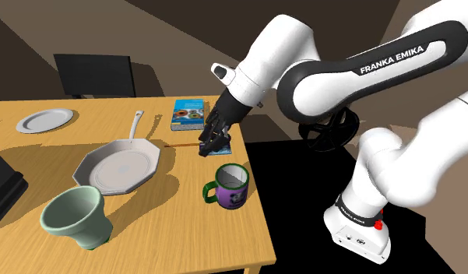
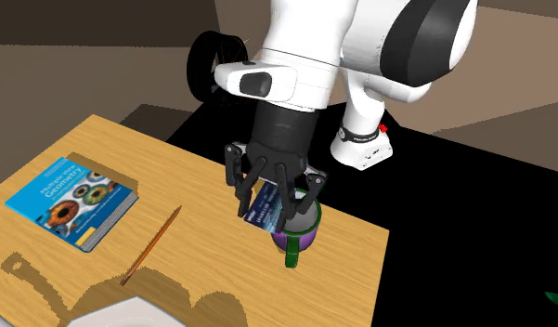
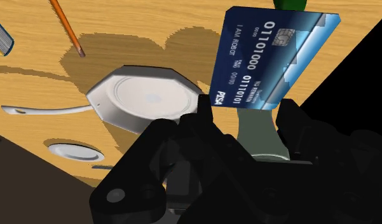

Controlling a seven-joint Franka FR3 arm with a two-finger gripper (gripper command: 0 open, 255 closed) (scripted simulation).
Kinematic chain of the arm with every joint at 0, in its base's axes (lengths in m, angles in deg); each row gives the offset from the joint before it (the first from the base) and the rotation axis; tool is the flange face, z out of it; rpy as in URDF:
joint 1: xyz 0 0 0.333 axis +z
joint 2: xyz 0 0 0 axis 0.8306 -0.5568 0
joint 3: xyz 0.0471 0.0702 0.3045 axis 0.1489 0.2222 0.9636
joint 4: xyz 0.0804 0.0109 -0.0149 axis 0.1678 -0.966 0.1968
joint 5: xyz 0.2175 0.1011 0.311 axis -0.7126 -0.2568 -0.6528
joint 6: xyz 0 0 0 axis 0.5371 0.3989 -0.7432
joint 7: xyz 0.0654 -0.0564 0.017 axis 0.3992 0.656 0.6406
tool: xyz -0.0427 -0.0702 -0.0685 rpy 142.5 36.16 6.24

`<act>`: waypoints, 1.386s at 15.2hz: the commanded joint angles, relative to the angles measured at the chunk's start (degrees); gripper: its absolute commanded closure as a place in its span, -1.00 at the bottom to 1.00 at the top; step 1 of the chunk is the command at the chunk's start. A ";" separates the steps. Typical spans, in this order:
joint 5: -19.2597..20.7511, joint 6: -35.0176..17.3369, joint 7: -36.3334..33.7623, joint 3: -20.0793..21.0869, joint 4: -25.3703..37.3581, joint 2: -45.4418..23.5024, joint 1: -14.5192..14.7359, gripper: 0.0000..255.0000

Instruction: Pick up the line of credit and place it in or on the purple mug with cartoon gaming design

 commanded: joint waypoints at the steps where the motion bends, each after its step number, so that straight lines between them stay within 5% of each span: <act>1: 0.01 1.08 -2.38 1.73 -2.69 4.12 0.43 1.00; 21: -4.95 -13.72 0.40 2.20 -12.63 -0.55 4.77 1.00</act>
